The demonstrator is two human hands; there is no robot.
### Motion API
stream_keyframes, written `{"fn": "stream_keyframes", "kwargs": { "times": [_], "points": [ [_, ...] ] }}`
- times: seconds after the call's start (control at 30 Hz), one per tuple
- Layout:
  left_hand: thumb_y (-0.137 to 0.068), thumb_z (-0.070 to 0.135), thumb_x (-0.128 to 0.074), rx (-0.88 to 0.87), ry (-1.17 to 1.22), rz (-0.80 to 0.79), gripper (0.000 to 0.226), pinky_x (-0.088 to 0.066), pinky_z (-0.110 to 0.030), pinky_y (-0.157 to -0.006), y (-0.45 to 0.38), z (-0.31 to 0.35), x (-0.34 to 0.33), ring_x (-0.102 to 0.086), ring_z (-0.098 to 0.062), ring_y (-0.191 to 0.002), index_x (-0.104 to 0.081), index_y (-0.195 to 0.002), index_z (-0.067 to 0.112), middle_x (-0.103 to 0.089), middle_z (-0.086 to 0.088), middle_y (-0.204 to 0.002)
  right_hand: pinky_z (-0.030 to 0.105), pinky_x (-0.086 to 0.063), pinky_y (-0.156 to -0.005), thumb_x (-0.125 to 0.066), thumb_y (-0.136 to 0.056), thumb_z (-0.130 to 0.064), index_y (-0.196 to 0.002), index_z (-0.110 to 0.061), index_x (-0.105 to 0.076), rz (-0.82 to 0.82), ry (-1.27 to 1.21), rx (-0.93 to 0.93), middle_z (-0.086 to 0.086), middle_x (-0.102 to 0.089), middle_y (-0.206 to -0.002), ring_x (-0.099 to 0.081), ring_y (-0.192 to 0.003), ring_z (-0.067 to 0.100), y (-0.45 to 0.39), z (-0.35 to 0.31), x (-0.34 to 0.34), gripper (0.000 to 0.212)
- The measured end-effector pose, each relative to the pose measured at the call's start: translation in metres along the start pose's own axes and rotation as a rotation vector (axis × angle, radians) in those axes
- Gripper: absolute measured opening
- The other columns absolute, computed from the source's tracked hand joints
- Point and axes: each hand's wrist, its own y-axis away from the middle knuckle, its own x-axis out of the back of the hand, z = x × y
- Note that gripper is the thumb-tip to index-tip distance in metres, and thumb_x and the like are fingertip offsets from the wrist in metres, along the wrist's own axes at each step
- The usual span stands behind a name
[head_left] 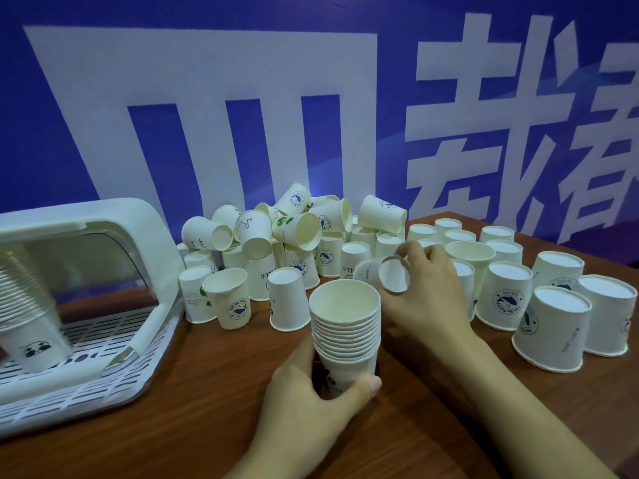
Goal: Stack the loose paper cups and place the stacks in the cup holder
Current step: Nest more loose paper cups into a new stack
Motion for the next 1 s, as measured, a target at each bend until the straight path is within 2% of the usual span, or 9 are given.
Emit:
{"fn": "stream_keyframes", "kwargs": {
  "times": [0.13, 0.27, 0.4, 0.53, 0.6, 0.7, 0.87, 0.93, 1.0],
  "points": [
    [-0.063, 0.059, -0.085, 0.004, -0.013, -0.002, 0.056, -0.048, -0.007, -0.084, 0.0, -0.001, 0.001, -0.066, 0.008, -0.108, -0.068, -0.115, 0.047, -0.072, 0.032, -0.112, 0.04, -0.05, -0.081, -0.076, -0.082, -0.054, -0.124, -0.028, -0.046, 0.124, -0.232, 0.023, -0.004, -0.057, -0.11, -0.057, -0.097, 0.02, 0.005, -0.009, 0.004, 0.058],
    [-0.07, 0.048, -0.09, 0.017, -0.032, -0.025, 0.052, -0.048, -0.007, -0.084, 0.0, 0.001, 0.002, -0.065, 0.009, -0.109, -0.068, -0.117, 0.046, -0.071, 0.032, -0.114, 0.034, -0.044, -0.072, -0.055, -0.091, -0.068, -0.108, -0.028, -0.056, 0.198, -0.352, 0.027, -0.011, -0.061, -0.089, -0.058, -0.082, 0.013, 0.006, -0.013, 0.005, 0.043],
    [-0.075, 0.039, -0.091, 0.011, -0.058, -0.017, 0.048, -0.05, -0.014, -0.088, 0.0, 0.005, 0.002, -0.066, 0.008, -0.107, -0.068, -0.117, 0.042, -0.072, 0.029, -0.113, 0.016, -0.047, -0.051, -0.055, -0.092, -0.058, -0.103, -0.015, -0.063, 0.075, -0.872, -0.083, -0.009, -0.066, -0.067, -0.063, -0.058, -0.001, 0.004, -0.022, 0.019, 0.045],
    [-0.071, 0.055, -0.086, 0.006, -0.103, 0.045, 0.051, -0.054, -0.027, -0.091, 0.002, 0.004, 0.0, -0.067, 0.006, -0.106, -0.067, -0.115, 0.042, -0.072, 0.029, -0.111, 0.02, -0.06, -0.066, -0.097, -0.062, -0.038, -0.117, -0.02, -0.048, -0.149, -1.068, -0.016, -0.003, -0.069, -0.1, -0.073, -0.082, 0.007, -0.001, -0.018, 0.017, 0.076],
    [-0.068, 0.061, -0.083, 0.008, -0.128, 0.059, 0.053, -0.055, -0.033, -0.091, 0.002, 0.004, 0.0, -0.067, 0.005, -0.104, -0.065, -0.115, 0.042, -0.073, 0.029, -0.109, 0.026, -0.061, -0.076, -0.085, -0.057, -0.046, -0.115, -0.031, -0.052, -0.125, -1.073, 0.037, -0.008, -0.068, -0.107, -0.071, -0.093, 0.008, 0.0, -0.015, 0.012, 0.069],
    [-0.069, 0.061, -0.082, 0.018, -0.124, 0.06, 0.052, -0.055, -0.034, -0.091, 0.0, 0.004, 0.001, -0.067, 0.004, -0.104, -0.065, -0.114, 0.041, -0.072, 0.027, -0.109, 0.017, -0.055, -0.067, -0.069, -0.064, -0.057, -0.113, -0.033, -0.06, -0.126, -1.085, 0.115, -0.024, -0.07, -0.093, -0.067, -0.088, -0.001, 0.001, -0.014, 0.016, 0.055],
    [-0.067, 0.061, -0.083, 0.033, -0.097, 0.069, 0.053, -0.055, -0.036, -0.091, 0.001, 0.004, -0.001, -0.068, 0.003, -0.102, -0.065, -0.112, 0.039, -0.073, 0.026, -0.107, 0.025, -0.06, -0.076, -0.076, -0.059, -0.001, -0.133, -0.006, -0.046, -0.324, -1.265, 0.242, -0.003, -0.079, -0.095, -0.076, -0.093, 0.014, 0.004, -0.016, 0.023, 0.08],
    [-0.068, 0.061, -0.083, 0.031, -0.096, 0.071, 0.056, -0.055, -0.035, -0.093, 0.001, 0.004, -0.001, -0.067, 0.004, -0.103, -0.064, -0.115, 0.038, -0.073, 0.026, -0.109, 0.027, -0.06, -0.078, -0.076, -0.059, 0.002, -0.135, -0.005, -0.047, -0.351, -1.266, 0.258, -0.001, -0.078, -0.098, -0.075, -0.095, 0.016, 0.006, -0.017, 0.021, 0.081],
    [-0.068, 0.064, -0.082, 0.026, -0.106, 0.064, 0.058, -0.055, -0.035, -0.094, 0.0, 0.003, -0.001, -0.066, 0.005, -0.105, -0.064, -0.117, 0.04, -0.072, 0.027, -0.111, 0.033, -0.06, -0.083, -0.08, -0.062, -0.017, -0.123, -0.014, -0.063, -0.39, -1.277, 0.278, 0.003, -0.077, -0.106, -0.074, -0.101, 0.02, 0.008, -0.018, 0.017, 0.063]
  ]
}}
